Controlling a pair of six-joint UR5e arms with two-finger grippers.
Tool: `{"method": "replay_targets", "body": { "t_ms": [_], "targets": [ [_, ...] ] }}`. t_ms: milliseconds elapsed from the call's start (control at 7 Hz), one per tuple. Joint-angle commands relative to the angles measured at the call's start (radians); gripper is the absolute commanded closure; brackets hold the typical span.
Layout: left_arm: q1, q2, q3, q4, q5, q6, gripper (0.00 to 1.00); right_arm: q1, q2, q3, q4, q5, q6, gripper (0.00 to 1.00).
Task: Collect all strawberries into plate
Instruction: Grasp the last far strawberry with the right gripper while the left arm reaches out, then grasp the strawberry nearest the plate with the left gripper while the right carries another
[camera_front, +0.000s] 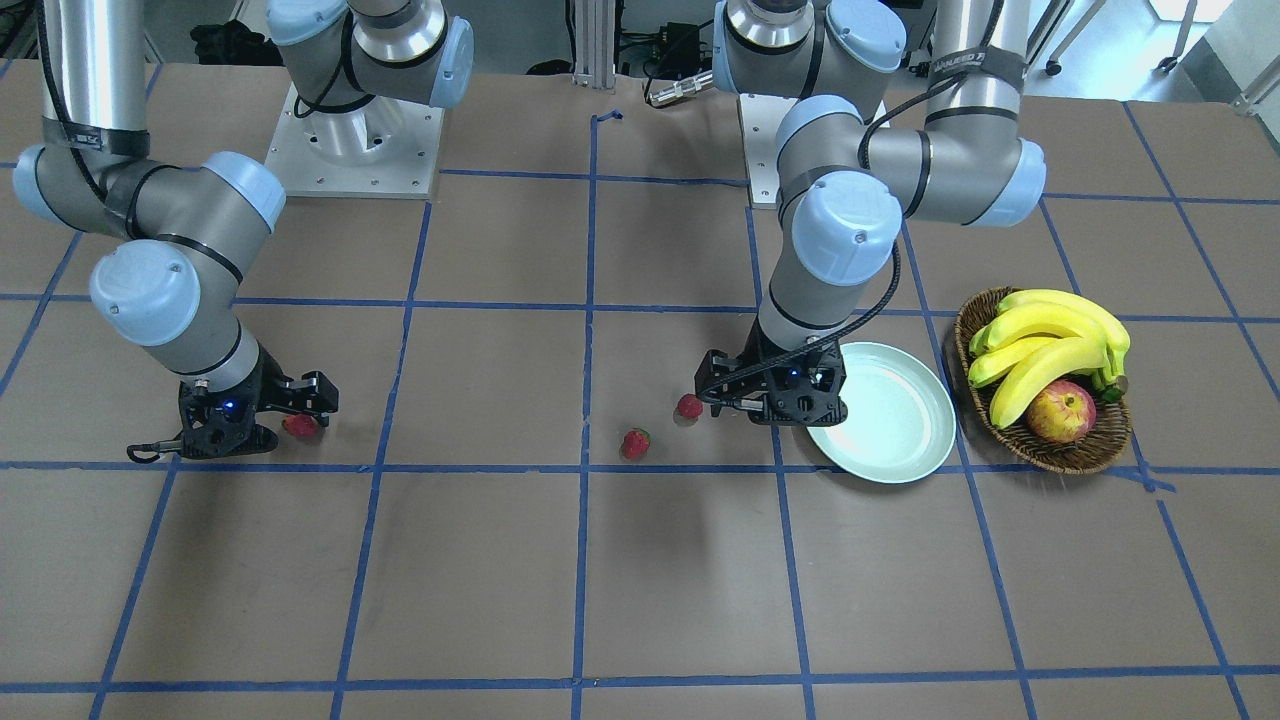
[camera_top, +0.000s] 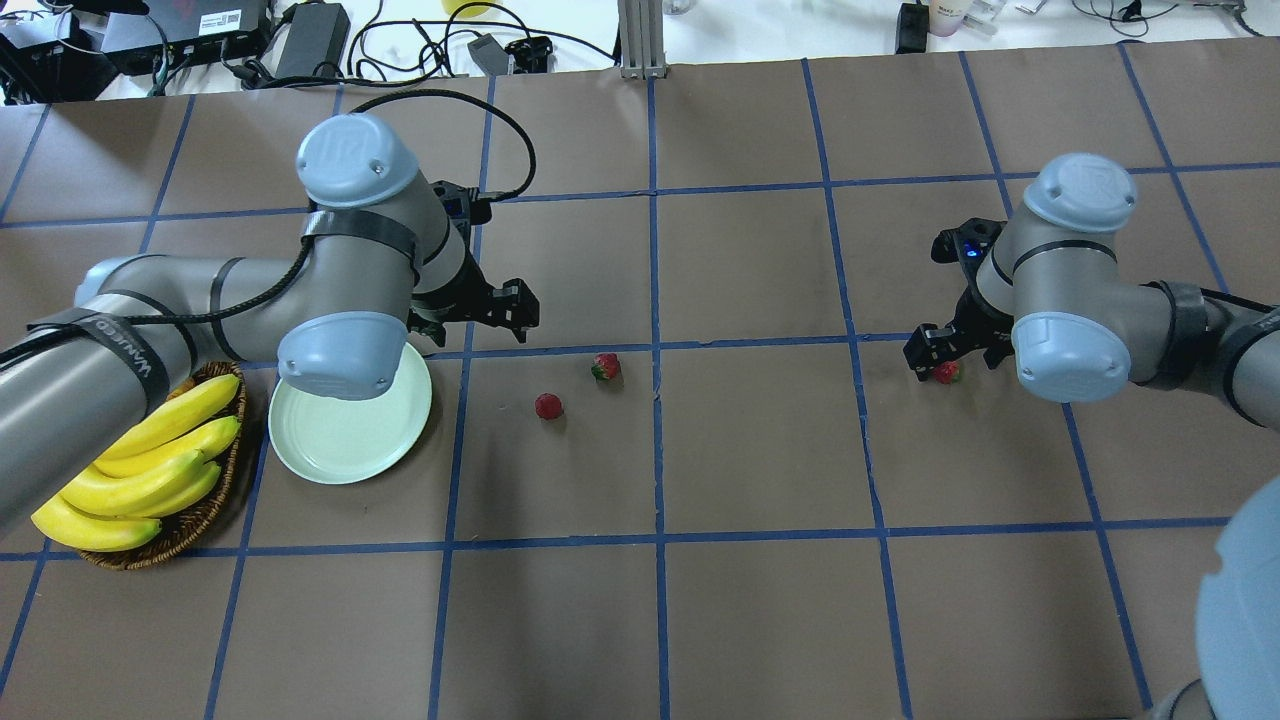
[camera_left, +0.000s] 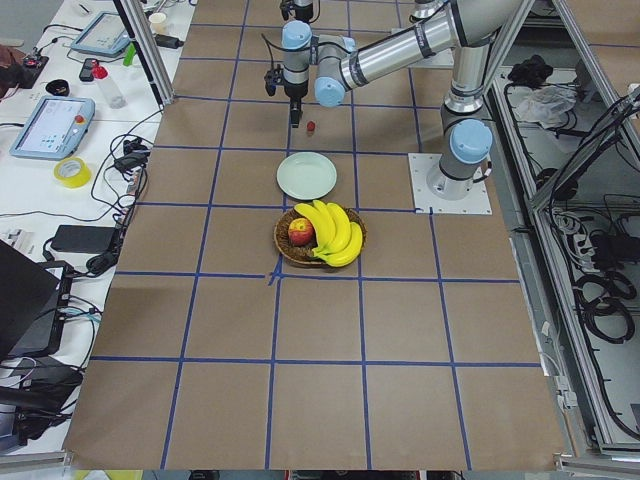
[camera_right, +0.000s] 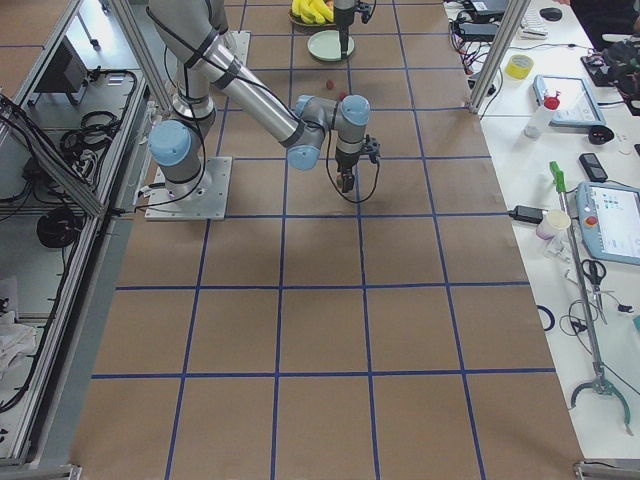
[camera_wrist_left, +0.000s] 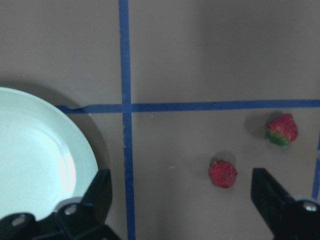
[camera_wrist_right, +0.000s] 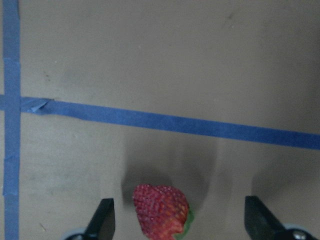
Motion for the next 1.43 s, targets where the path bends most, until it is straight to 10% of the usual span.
{"method": "replay_targets", "body": {
  "t_ms": [0,714,1286],
  "targets": [
    [-0.065,-0.077,-0.002,0.040,0.012,-0.115,0.07,0.001,0.002,0.002,0.000,0.006,0.004,0.89],
    [-0.082,-0.142,-0.039,0.020,-0.024,-0.073,0.08,0.189,-0.003,-0.039,-0.008,0.006,0.229,1.00],
    [-0.083,-0.128,-0.042,0.020,-0.030,-0.072,0.57,0.424,0.012,-0.085,0.011,0.186,0.701,1.00]
  ]
}}
